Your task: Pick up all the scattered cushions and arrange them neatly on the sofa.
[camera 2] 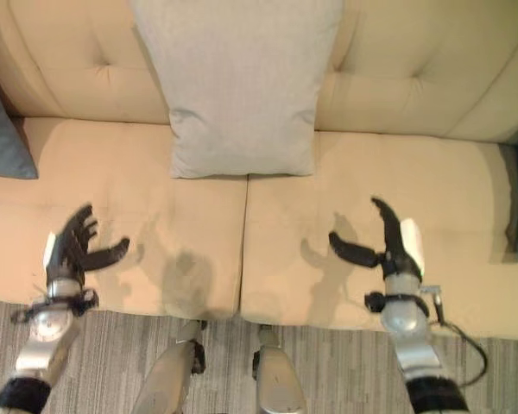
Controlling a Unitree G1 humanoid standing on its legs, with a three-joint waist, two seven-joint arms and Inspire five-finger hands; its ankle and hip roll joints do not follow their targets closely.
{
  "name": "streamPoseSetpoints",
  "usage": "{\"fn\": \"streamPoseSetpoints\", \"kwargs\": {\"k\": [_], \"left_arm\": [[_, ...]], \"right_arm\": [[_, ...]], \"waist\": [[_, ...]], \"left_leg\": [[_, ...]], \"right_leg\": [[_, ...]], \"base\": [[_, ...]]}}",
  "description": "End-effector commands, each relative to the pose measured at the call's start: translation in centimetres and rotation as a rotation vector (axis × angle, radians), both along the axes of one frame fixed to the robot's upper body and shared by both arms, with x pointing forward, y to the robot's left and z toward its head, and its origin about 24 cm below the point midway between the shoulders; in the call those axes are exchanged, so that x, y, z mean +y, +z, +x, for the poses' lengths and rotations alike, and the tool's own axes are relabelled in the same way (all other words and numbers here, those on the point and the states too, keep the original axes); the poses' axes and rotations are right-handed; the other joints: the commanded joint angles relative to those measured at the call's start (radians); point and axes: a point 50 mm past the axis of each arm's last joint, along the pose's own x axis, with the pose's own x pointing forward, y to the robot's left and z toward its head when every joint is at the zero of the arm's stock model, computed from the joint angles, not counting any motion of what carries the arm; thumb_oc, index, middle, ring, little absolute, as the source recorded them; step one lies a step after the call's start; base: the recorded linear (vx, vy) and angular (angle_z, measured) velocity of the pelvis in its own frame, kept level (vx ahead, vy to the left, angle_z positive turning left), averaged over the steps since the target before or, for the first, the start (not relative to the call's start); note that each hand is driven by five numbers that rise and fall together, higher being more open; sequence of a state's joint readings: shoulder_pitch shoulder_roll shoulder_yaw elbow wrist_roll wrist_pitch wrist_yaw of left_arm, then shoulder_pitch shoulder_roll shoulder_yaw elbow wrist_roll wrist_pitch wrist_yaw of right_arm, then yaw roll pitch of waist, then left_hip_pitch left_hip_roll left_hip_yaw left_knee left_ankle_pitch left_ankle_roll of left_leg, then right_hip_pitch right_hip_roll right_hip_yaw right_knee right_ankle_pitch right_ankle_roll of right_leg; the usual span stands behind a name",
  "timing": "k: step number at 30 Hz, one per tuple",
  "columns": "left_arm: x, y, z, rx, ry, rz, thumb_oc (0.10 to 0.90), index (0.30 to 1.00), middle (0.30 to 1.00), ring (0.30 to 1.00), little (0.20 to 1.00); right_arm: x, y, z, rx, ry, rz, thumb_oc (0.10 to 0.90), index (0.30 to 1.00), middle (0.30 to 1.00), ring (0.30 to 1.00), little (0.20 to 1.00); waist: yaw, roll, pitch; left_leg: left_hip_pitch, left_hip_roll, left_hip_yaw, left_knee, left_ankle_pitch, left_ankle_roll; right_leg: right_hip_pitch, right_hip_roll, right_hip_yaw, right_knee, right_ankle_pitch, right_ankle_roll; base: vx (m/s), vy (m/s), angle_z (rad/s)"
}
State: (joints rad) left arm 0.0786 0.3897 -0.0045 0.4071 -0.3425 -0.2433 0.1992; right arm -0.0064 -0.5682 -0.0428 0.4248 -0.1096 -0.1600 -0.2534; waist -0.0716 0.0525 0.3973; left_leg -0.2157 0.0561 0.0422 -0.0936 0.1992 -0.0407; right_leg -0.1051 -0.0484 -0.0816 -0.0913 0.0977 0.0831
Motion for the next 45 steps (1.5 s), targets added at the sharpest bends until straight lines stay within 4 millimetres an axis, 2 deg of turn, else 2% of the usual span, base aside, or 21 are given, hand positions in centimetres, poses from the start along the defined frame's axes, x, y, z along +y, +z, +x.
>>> {"fn": "streamPoseSetpoints", "kwargs": {"k": [1, 2, 4, 8, 9, 10, 11, 12, 14, 18, 19, 20, 25, 27, 29, 31, 33, 35, 37, 42, 45], "left_arm": [[0.9, -2.0, -1.8, 0.097, 0.011, 0.013, 0.8, 0.9, 0.9, 0.9, 0.9], [0.7, -4.9, -4.6, 0.24, 0.047, -0.028, 0.8, 0.9, 0.9, 0.9, 0.9], [0.2, -6.6, -6.0, 0.321, 0.073, -0.064, 0.8, 0.9, 0.9, 0.9, 0.9], [-0.9, -9.2, -7.8, 0.47, 0.076, -0.072, 0.8, 0.9, 0.9, 0.9, 0.9], [-0.9, -9.2, -7.8, 0.47, 0.076, -0.072, 0.8, 0.9, 0.9, 0.9, 0.9], [-1.3, -10.4, -9.1, 0.541, 0.088, -0.084, 0.8, 0.9, 0.9, 0.9, 0.9], [-1.5, -10.7, -9.5, 0.563, 0.094, -0.094, 0.8, 0.9, 0.9, 0.9, 0.9], [-2.1, -11.2, -9.6, 0.587, 0.088, -0.102, 0.8, 0.9, 0.9, 0.9, 0.9], [-2.4, -11.2, -9.4, 0.585, 0.08, -0.105, 0.8, 0.9, 0.9, 0.9, 0.9], [-3.0, -11.0, -8.1, 0.57, 0.049, -0.088, 0.8, 0.9, 0.9, 0.9, 0.9], [-3.4, -10.8, -7.1, 0.554, 0.017, -0.07, 0.8, 0.9, 0.9, 0.9, 0.9], [-3.6, -10.6, -6.6, 0.54, 0.004, -0.063, 0.8, 0.9, 0.9, 0.9, 0.9], [-3.3, -10.3, -5.5, 0.551, -0.047, 0.013, 0.8, 0.9, 0.9, 0.9, 0.9], [-3.1, -10.3, -5.6, 0.556, -0.044, 0.014, 0.8, 0.9, 0.9, 0.9, 0.9], [-2.9, -10.8, -6.4, 0.602, -0.042, 0.014, 0.8, 0.9, 0.9, 0.9, 0.9], [-2.8, -11.0, -6.9, 0.623, -0.038, 0.014, 0.8, 0.9, 0.9, 0.9, 0.9], [-2.3, -11.7, -8.4, 0.695, -0.025, 0.022, 0.8, 0.9, 0.9, 0.9, 0.9], [-2.0, -12.1, -9.4, 0.719, 0.012, 0.003, 0.8, 0.9, 0.9, 0.9, 0.9], [-1.9, -12.2, -9.8, 0.73, 0.015, 0.001, 0.8, 0.9, 0.9, 0.9, 0.9], [-2.1, -12.3, -9.8, 0.74, 0.004, 0.011, 0.8, 0.9, 0.9, 0.9, 0.9], [-2.3, -12.2, -9.5, 0.739, -0.022, 0.025, 0.8, 0.9, 0.9, 0.9, 0.9]], "right_arm": [[0.1, -1.2, -1.2, 0.062, 0.064, -0.055, 0.8, 0.9, 0.9, 0.9, 0.9], [0.2, -3.7, -3.0, 0.164, 0.055, -0.034, 0.8, 0.9, 0.9, 0.9, 0.9], [0.6, -5.7, -4.0, 0.248, 0.041, -0.005, 0.8, 0.9, 0.9, 0.9, 0.9], [1.6, -9.1, -5.5, 0.395, 0.014, 0.05, 0.8, 0.9, 0.9, 0.9, 0.9], [1.6, -9.1, -5.5, 0.395, 0.014, 0.05, 0.8, 0.9, 0.9, 0.9, 0.9], [1.6, -10.0, -6.1, 0.452, 0.001, 0.051, 0.8, 0.9, 0.9, 0.9, 0.9], [1.6, -10.4, -6.4, 0.478, -0.005, 0.056, 0.8, 0.9, 0.9, 0.9, 0.9], [1.9, -11.2, -6.7, 0.524, -0.017, 0.075, 0.8, 0.9, 0.9, 0.9, 0.9], [1.9, -11.5, -6.8, 0.54, -0.026, 0.081, 0.8, 0.9, 0.9, 0.9, 0.9], [1.7, -12.1, -7.1, 0.573, -0.071, 0.091, 0.8, 0.9, 0.9, 0.9, 0.9], [2.0, -12.2, -6.7, 0.574, -0.087, 0.106, 0.8, 0.9, 0.9, 0.9, 0.9], [2.1, -12.2, -6.5, 0.568, -0.088, 0.109, 0.8, 0.9, 0.9, 0.9, 0.9], [3.9, -13.0, -5.9, 0.621, -0.034, 0.103, 0.8, 0.9, 0.9, 0.9, 0.9], [4.3, -13.0, -5.7, 0.617, -0.023, 0.102, 0.8, 0.9, 0.9, 0.9, 0.9], [4.6, -13.4, -5.9, 0.633, -0.025, 0.119, 0.8, 0.9, 0.9, 0.9, 0.9], [4.8, -13.5, -6.0, 0.64, -0.028, 0.125, 0.8, 0.9, 0.9, 0.9, 0.9], [5.2, -14.0, -6.6, 0.662, -0.033, 0.149, 0.8, 0.9, 0.9, 0.9, 0.9], [5.6, -14.3, -6.9, 0.663, -0.034, 0.169, 0.8, 0.9, 0.9, 0.9, 0.9], [5.7, -14.4, -7.1, 0.672, -0.041, 0.178, 0.8, 0.9, 0.9, 0.9, 0.9], [5.8, -14.4, -6.9, 0.667, -0.038, 0.183, 0.8, 0.9, 0.9, 0.9, 0.9], [5.8, -14.5, -7.1, 0.673, -0.04, 0.187, 0.8, 0.9, 0.9, 0.9, 0.9]], "waist": [[0.02, -0.043, -0.195], [0.026, -0.042, -0.187], [0.035, -0.048, -0.175], [0.028, -0.089, -0.154], [0.028, -0.089, -0.155], [0.028, -0.095, -0.164], [0.026, -0.092, -0.172], [0.018, -0.081, -0.187], [0.011, -0.077, -0.195], [-0.008, -0.062, -0.208], [-0.018, -0.066, -0.21], [-0.022, -0.07, -0.207], [-0.002, -0.102, -0.187], [0.008, -0.101, -0.172], [0.023, -0.092, -0.168], [0.028, -0.089, -0.173], [0.049, -0.082, -0.197], [0.086, -0.097, -0.233], [0.095, -0.107, -0.244], [0.068, -0.119, -0.253], [0.055, -0.122, -0.251]], "left_leg": [[0.055, 0.05, 0.038, 0.006, -0.1, -0.063], [0.069, 0.059, 0.032, 0.006, -0.078, -0.068], [0.066, 0.06, 0.029, 0.034, -0.061, -0.072], [0.044, 0.016, 0.026, 0.301, -0.22, -0.041], [0.043, 0.016, 0.025, 0.301, -0.22, -0.041], [0.068, -0.01, 0.007, 0.432, -0.267, -0.035], [0.09, -0.018, -0.005, 0.457, -0.282, -0.034], [0.158, -0.036, -0.03, 0.48, -0.296, -0.04], [0.184, -0.048, -0.045, 0.47, -0.297, -0.041], [0.267, -0.073, -0.046, 0.338, -0.367, -0.021], [0.292, -0.1, -0.053, 0.245, -0.419, 0.01], [0.299, -0.114, -0.05, 0.208, -0.429, 0.023], [0.296, -0.132, -0.029, 0.127, -0.384, 0.051], [0.281, -0.126, -0.017, 0.121, -0.357, 0.059], [0.252, -0.116, -0.008, 0.121, -0.33, 0.076], [0.246, -0.111, -0.006, 0.12, -0.324, 0.078], [0.22, -0.095, 0.011, 0.117, -0.306, 0.083], [0.184, -0.089, 0.053, 0.113, -0.291, 0.071], [0.183, -0.089, 0.061, 0.105, -0.283, 0.066], [0.177, -0.056, 0.091, 0.12, -0.269, 0.039], [0.181, -0.049, 0.096, 0.131, -0.27, 0.032]], "right_leg": [[0.002, 0.008, -0.023, 0.077, -0.138, 0.02], [0.035, 0.021, -0.031, 0.058, -0.148, 0.009], [0.049, 0.023, -0.038, 0.049, -0.152, -0.001], [0.019, -0.022, -0.058, 0.068, -0.125, -0.015], [0.018, -0.022, -0.058, 0.068, -0.125, -0.015], [0.02, -0.027, -0.056, 0.064, -0.107, -0.018], [0.019, -0.026, -0.055, 0.065, -0.104, -0.019], [0.014, -0.019, -0.054, 0.071, -0.093, -0.014], [0.003, -0.02, -0.055, 0.076, -0.085, -0.01], [-0.045, -0.018, -0.059, 0.09, -0.055, 0.015], [-0.088, -0.033, -0.058, 0.098, -0.02, 0.037], [-0.11, -0.041, -0.058, 0.099, -0.001, 0.051], [-0.162, -0.079, -0.115, 0.102, 0.045, 0.103], [-0.17, -0.09, -0.144, 0.153, 0.016, 0.111], [-0.141, -0.084, -0.106, 0.309, -0.062, 0.08], [-0.127, -0.077, -0.088, 0.343, -0.082, 0.071], [-0.064, -0.073, -0.062, 0.432, -0.145, 0.054], [0.049, -0.096, -0.106, 0.35, -0.16, 0.058], [0.072, -0.089, -0.108, 0.3, -0.167, 0.057], [0.089, -0.04, -0.043, 0.183, -0.16, 0.051], [0.107, -0.031, -0.039, 0.152, -0.162, 0.038]], "base": [[-0.11, -0.167, 0.09], [-0.13, -0.148, 0.14], [-0.18, -0.139, 0.32], [-0.26, -0.07, 0.47], [-0.18, 0.005, 0.18], [-0.13, 0.035, -0.01], [-0.19, 0.096, 0.09], [-0.08, 0.08, 0.0], [-0.11, 0.093, -0.05], [-0.18, 0.133, 0.14], [-0.27, 0.171, 0.12], [-0.39, 0.233, -0.03], [-0.31, 0.126, -0.27], [-0.35, 0.078, -0.25], [-0.3, 0.056, -0.26], [-0.15, 0.007, -0.19], [-0.17, -0.05, 0.06], [-0.14, -0.123, -0.2], [-0.06, -0.119, -0.54], [-0.03, -0.172, -0.39], [-0.02, -0.133, -0.18]]}}
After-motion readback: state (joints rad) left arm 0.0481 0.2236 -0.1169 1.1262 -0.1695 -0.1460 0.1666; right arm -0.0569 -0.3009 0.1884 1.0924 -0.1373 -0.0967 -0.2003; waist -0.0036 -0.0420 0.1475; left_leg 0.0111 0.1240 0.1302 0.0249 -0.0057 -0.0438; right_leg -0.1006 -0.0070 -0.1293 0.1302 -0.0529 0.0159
